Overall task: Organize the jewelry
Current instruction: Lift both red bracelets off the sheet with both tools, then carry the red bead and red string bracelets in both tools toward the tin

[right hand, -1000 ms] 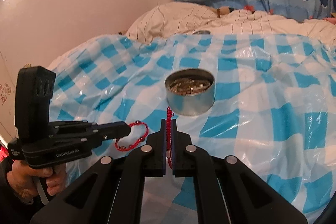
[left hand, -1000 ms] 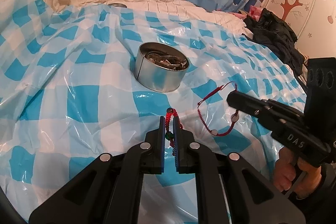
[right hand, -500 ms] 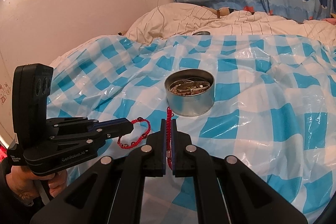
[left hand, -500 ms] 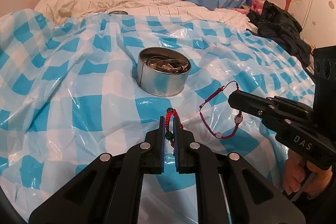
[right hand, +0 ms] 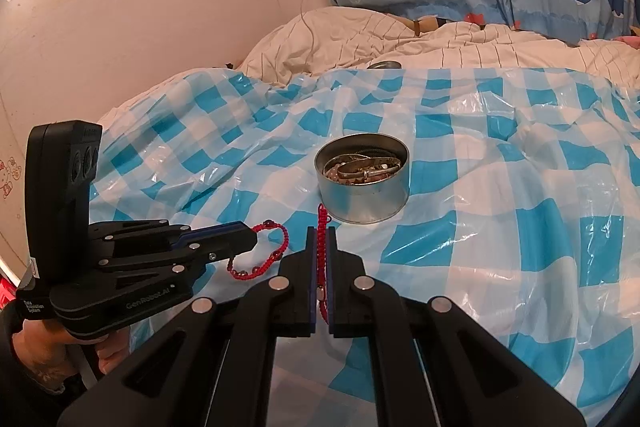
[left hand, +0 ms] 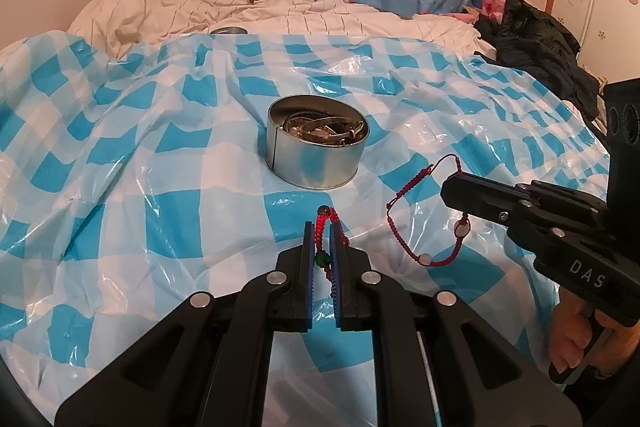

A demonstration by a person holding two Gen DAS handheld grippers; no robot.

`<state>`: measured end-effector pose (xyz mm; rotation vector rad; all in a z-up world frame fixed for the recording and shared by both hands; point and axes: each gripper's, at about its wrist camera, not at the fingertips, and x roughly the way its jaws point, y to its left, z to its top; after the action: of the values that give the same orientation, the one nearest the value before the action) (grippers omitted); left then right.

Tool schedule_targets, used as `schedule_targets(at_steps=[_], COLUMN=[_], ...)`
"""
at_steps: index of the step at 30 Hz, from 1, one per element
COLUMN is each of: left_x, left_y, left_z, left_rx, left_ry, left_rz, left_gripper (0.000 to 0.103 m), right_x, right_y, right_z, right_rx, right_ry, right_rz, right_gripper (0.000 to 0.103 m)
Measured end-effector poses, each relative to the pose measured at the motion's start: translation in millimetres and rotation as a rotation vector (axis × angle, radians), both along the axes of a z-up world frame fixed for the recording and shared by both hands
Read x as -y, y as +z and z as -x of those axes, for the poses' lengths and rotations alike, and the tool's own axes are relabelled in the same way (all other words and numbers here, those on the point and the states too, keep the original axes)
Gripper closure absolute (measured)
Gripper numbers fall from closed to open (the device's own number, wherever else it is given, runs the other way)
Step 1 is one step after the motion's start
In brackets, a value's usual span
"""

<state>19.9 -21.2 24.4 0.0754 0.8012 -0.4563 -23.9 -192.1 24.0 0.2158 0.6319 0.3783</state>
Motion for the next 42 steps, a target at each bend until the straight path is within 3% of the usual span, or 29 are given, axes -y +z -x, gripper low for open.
schedule_targets(at_steps=[42], left_x=[5.0], left_y=[1.2], left_z=[0.0], left_rx=[0.027], left_ry=[0.008], left_rz=[-0.031], left_gripper=[0.096], right_x=[4.5], right_y=[4.8], right_z=[-2.2], right_rx=[0.01], right_ry=[-0.008], right_rz=[-0.002], right_gripper=[0.098])
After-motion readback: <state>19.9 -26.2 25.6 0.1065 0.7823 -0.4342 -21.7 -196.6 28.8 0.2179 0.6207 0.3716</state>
